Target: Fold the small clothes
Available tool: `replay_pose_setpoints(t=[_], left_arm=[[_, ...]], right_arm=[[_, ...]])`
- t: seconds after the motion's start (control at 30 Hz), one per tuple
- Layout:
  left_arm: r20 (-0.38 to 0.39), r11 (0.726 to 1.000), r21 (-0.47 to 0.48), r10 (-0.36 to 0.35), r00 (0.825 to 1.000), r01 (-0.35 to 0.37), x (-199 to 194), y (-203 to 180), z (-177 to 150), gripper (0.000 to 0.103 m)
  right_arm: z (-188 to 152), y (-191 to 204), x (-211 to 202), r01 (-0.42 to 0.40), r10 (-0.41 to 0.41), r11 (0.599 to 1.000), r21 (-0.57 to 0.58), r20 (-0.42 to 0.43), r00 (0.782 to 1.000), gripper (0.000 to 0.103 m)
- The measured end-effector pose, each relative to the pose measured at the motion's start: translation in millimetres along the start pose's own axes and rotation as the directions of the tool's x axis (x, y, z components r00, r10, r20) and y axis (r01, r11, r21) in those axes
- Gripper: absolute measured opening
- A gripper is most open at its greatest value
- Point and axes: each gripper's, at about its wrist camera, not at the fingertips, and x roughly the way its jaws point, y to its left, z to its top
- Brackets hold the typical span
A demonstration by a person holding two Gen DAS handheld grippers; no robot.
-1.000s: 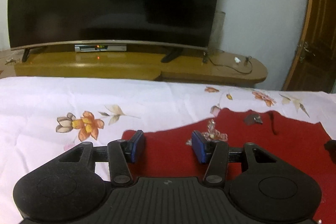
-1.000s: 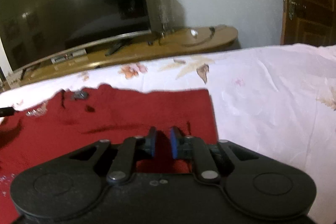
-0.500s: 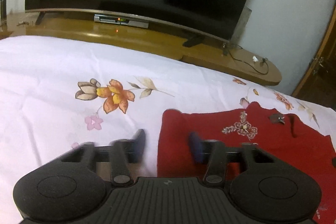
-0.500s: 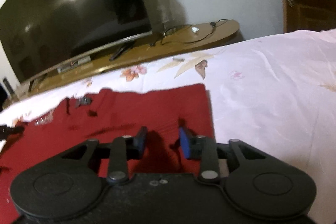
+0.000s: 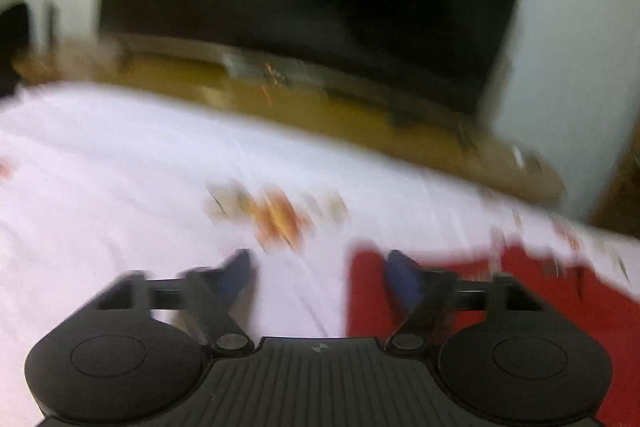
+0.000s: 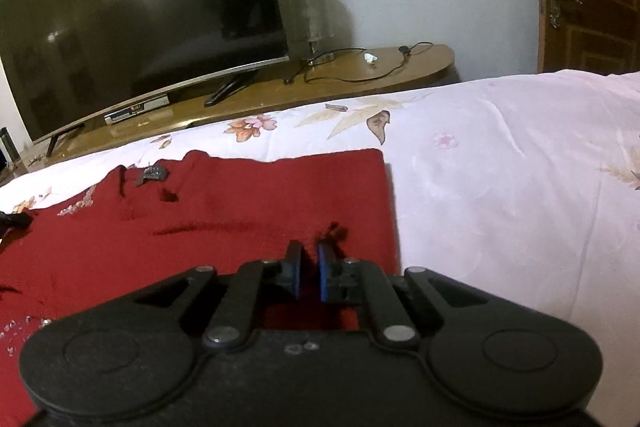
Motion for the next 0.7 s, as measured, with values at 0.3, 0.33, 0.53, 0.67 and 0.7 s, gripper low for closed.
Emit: replay_pose_setpoints(t=[0.3,0.33,0.53,0.67,0.7], left_arm=[[-0.220,0.975,0.151,-0.127,0.967,0.163,29,-36,-6,0.076],[-0.211,0.970,0.191,-0.108,0.972,0.149,34,-38,-11,0.079],[-0.053,0.976,0.124,-0.174,0.983,0.180,-3,-34,5,0.080],[-0.059,0.954,0.150,-0.254,0.965,0.260,-4,-46,10,0.080],[-0.128,0.956,0.162,-0.224,0.966,0.243,11,-51,6,0.080]], right_arm=[[-5,1,-3,0.027,-0.027,1.000,-0.005,0.032,0.999,0.016],[-5,1,-3,0.027,-0.026,1.000,-0.006,0.030,0.999,0.016],[-7,-1,-3,0.024,-0.024,1.000,-0.003,0.028,0.999,0.016],[-8,-1,-3,0.025,-0.025,1.000,0.000,0.034,0.999,0.016],[-8,0,-3,0.027,-0.027,1.000,-0.003,0.033,0.999,0.016]])
